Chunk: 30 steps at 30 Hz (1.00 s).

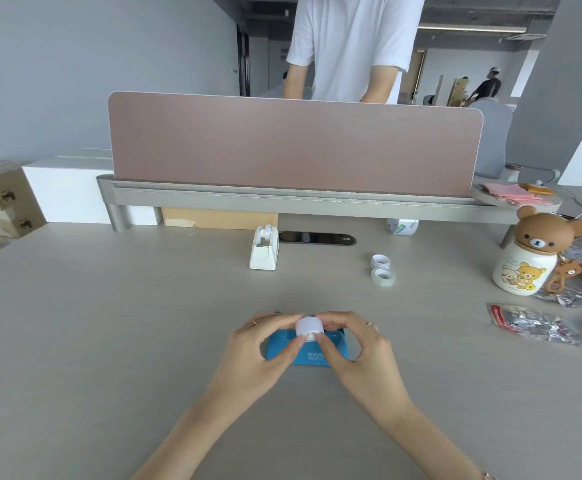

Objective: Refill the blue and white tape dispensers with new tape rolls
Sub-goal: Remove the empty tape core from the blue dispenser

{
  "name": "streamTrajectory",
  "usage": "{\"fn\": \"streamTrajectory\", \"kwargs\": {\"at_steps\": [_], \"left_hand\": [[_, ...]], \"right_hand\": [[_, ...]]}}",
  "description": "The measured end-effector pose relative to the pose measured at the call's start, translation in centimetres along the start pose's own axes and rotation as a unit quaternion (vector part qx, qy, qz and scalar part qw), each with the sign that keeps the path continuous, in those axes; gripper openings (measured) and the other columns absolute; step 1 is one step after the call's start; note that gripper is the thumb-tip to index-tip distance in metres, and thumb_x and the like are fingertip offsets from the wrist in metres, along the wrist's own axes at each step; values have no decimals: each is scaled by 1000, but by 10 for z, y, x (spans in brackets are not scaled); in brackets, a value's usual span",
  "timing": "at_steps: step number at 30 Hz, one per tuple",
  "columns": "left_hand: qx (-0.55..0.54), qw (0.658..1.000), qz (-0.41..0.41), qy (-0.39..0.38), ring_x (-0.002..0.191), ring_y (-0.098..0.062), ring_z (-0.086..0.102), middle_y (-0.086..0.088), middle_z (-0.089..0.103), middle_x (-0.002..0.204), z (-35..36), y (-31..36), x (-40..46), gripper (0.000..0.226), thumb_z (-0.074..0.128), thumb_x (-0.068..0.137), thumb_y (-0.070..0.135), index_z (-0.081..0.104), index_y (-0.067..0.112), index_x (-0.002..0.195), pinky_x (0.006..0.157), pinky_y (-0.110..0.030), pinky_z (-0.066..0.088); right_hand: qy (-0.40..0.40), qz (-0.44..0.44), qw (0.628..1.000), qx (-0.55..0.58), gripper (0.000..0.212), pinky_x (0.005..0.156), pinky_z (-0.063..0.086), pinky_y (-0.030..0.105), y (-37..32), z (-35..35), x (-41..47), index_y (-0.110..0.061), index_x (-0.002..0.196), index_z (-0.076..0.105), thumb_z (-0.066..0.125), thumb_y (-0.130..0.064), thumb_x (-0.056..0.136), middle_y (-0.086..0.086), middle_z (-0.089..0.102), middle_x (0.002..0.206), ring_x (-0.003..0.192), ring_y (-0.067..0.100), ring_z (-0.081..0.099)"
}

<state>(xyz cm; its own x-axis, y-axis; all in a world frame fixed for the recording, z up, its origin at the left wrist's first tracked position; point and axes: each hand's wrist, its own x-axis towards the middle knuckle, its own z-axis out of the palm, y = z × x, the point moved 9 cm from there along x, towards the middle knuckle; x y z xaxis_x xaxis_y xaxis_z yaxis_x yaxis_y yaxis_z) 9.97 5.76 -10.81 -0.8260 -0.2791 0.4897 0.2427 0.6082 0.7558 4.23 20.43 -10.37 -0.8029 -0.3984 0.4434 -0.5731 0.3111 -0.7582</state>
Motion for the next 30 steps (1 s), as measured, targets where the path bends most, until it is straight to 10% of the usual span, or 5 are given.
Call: {"fn": "streamTrajectory", "kwargs": {"at_steps": [7,15,30], "left_hand": [[-36,998,11,-46,116,3,54,29,61,117,4,5,-2,31,50,88,32,66,33,115,92,-4,37],[-8,1000,8,-10,109,7,57,20,70,103,5,-2,0,22,65,88,12,75,23,104,88,-3,39],[-20,999,-43,17,107,13,55,44,58,104,-1,-5,1,31,79,75,19,71,41,94,86,1,37]], "right_hand": [[29,-13,999,-14,17,89,40,23,-6,-5,-2,-30,89,66,69,-15,83,-30,61,108,99,-8,51],[21,24,999,9,21,80,35,6,1,-4,-4,-32,81,63,67,-11,81,-23,66,94,97,7,52],[7,40,999,34,36,77,41,5,4,-2,-4,-32,86,69,62,2,79,-25,67,94,94,9,60]]}}
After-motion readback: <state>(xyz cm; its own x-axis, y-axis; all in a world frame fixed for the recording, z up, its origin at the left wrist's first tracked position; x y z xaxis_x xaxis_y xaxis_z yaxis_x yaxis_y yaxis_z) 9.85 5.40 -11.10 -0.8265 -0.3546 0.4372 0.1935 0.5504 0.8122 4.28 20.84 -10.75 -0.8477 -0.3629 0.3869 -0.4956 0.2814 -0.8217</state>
